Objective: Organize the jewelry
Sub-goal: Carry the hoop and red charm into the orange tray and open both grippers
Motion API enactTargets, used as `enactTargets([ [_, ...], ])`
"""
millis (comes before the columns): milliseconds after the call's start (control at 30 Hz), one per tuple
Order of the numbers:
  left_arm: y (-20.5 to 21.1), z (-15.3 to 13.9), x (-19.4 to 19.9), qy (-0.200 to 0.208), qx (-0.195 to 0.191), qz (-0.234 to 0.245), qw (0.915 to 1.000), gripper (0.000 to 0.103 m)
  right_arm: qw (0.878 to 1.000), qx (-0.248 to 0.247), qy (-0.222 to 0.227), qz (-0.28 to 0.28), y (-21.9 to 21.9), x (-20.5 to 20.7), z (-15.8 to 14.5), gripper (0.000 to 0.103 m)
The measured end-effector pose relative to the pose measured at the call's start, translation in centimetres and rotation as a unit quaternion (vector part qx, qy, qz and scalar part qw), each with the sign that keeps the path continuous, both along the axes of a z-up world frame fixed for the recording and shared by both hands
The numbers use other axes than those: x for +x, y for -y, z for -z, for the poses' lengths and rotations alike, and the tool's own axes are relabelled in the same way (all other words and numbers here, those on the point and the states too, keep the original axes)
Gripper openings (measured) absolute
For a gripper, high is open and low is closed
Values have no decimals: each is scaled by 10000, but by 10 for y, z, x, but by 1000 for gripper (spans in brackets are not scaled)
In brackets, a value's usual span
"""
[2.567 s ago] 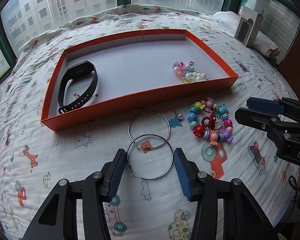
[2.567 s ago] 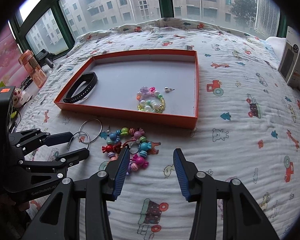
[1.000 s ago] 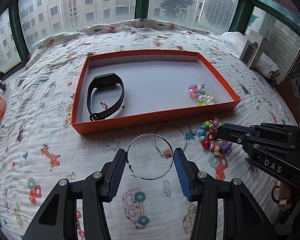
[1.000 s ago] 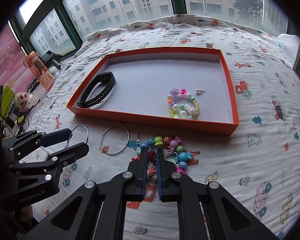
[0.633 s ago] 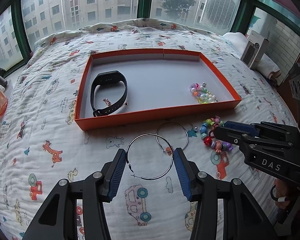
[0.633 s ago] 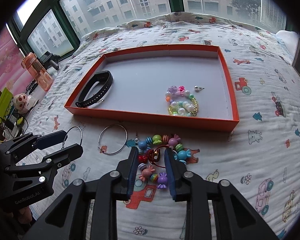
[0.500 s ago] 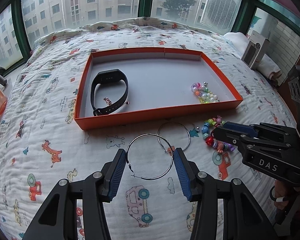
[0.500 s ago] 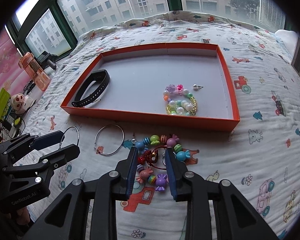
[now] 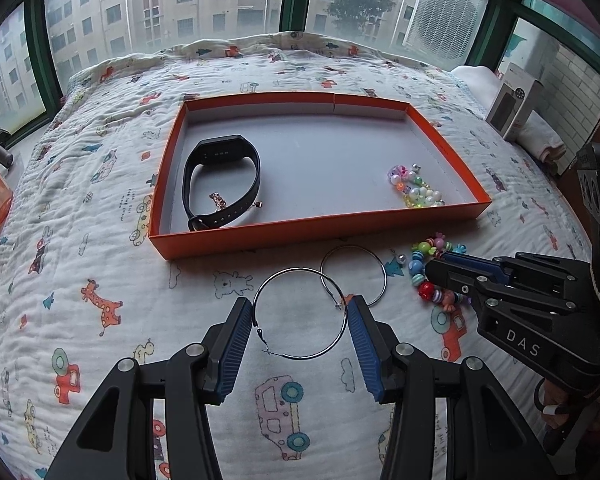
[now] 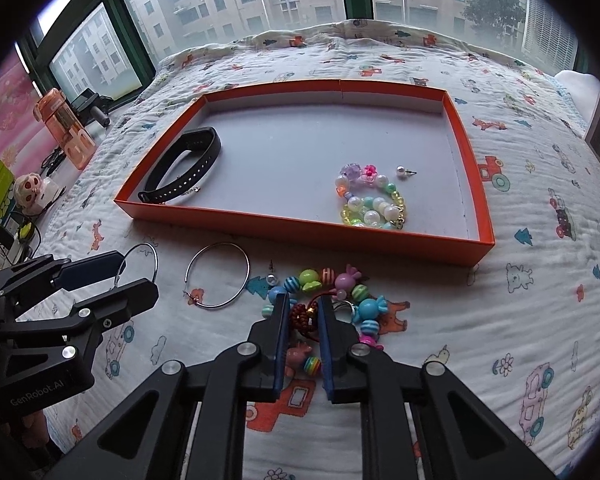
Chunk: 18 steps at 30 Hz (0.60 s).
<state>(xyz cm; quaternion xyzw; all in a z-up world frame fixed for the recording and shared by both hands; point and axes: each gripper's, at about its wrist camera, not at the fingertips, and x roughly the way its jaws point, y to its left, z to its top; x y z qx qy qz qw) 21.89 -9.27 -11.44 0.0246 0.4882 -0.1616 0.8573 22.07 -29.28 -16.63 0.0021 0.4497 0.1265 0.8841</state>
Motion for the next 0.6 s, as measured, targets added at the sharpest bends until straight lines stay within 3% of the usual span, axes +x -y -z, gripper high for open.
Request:
enactTargets([
  [600, -10, -77, -22, 821, -156, -154, 9964, 52, 9963, 17, 858, 65, 3, -22, -65, 16],
])
